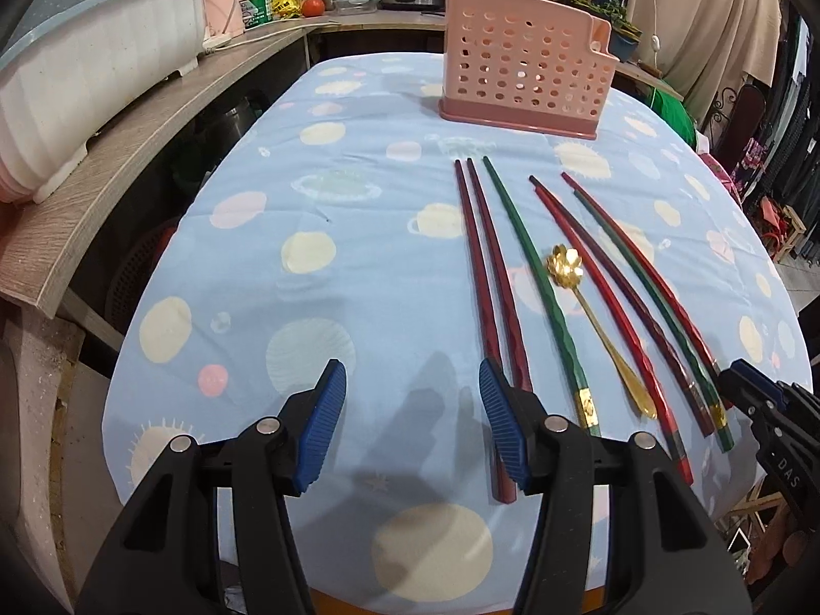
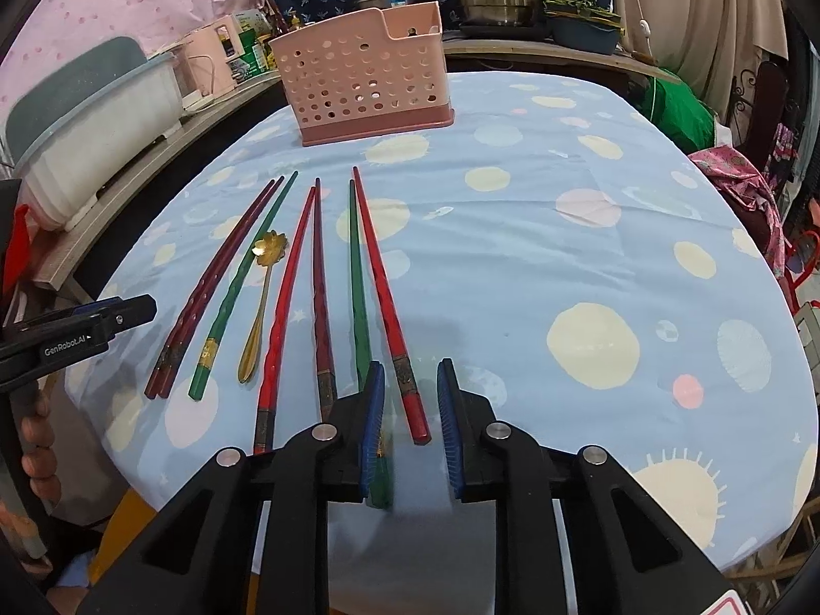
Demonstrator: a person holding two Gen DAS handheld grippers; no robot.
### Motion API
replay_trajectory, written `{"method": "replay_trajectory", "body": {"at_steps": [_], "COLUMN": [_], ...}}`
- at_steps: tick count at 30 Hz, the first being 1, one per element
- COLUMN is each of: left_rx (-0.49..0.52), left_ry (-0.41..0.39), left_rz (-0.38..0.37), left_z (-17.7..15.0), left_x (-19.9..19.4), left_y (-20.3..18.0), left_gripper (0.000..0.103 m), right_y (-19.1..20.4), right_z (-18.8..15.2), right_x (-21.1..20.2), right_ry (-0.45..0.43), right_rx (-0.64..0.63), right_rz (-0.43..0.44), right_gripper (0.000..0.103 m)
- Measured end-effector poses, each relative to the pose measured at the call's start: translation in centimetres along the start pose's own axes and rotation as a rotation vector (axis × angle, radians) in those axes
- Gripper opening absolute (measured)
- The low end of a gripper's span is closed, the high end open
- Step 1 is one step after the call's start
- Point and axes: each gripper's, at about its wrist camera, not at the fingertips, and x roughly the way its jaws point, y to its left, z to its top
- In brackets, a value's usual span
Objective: Organize utensils
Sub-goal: 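Move both open tools back over the remaining utensils, then grasp another dark red chopstick with the left tool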
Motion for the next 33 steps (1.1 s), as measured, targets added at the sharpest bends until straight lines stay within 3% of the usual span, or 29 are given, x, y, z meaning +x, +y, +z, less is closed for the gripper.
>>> {"method": "replay_trajectory", "body": {"at_steps": [23,28,31,33], "left_rx": [0.028,0.047,0.044,0.04], "left_ry": [0.05,0.042,0.037,0.035], "left_rz": [-0.044,-0.02,-0.013,-0.014], "left_z": [-2.1,-2.4,-2.4,-2.4], "left_x": [0.5,0.6,0.5,0.4], "left_y": [-1.4,-1.8,-1.7,-1.6], "left_gripper": [0.051,0.051,0.044,0.034], "right_y": [0.0,0.0,0.0,0.0], "right_z": [-0.6,-0.6,-0.5,-0.5], "right_x": [0.2,0.2,0.2,0.2], "right_ry": [-0.006,-0.009,-0.011,-0.012], "right_rx": [-0.005,0.0,0.0,0.002], "right_rz": [-0.02,-0.018,-0.018,-0.018], "right_gripper": [0.011,0.011,0.011,0.011]}}
